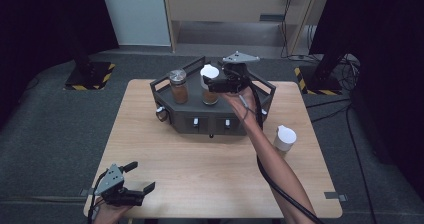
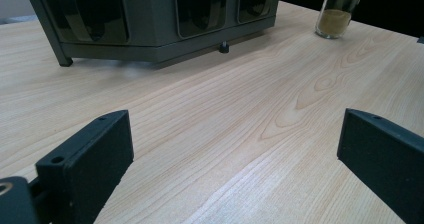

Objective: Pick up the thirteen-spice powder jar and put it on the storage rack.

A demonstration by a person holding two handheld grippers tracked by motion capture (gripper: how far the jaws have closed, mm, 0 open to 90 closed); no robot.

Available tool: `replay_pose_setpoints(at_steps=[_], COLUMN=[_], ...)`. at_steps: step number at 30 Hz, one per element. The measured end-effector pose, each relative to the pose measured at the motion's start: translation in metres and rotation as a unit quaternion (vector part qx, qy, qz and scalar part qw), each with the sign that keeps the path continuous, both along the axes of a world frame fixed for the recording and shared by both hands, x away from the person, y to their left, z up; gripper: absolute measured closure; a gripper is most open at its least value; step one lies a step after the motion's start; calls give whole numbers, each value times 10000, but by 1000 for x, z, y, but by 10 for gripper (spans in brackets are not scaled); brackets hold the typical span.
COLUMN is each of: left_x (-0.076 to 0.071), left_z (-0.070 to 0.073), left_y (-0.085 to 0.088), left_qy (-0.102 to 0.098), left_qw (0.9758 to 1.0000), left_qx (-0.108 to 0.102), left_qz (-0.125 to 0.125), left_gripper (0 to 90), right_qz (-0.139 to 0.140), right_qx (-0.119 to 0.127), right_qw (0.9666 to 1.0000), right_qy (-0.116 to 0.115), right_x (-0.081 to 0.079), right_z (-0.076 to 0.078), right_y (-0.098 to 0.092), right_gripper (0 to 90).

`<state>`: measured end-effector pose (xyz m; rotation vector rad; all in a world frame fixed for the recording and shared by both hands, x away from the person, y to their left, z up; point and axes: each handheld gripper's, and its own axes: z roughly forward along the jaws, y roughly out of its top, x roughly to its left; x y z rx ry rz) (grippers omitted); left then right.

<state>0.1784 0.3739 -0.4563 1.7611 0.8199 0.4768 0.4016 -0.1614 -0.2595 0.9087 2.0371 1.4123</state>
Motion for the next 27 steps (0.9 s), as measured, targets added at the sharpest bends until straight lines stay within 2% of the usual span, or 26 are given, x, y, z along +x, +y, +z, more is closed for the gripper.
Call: replay_pose_setpoints(at_steps=[5,11,21,27], left_x=[0,0,1,0], left_z=[0,0,0,-1], left_y=[0,0,0,0], left_qy=[5,11,12,0], left_qw=[10000,10000,10000,10000], left_qx=[11,1,-9,-63], left_qz=[-8,-15,-22,-6], left_gripper=[1,1,1,1], right_qz=[179,256,354,383], right_qx=[-67,-96,80,99], right_qw=[9997,9993,9989,9984], right_qy=[-170,-249,-314,-394], right_x=[-21,-42,-77,-99], right_z=[6,7,-1,-10], right_y=[-14,-33,-73,-95], right_gripper=[97,97,96,93])
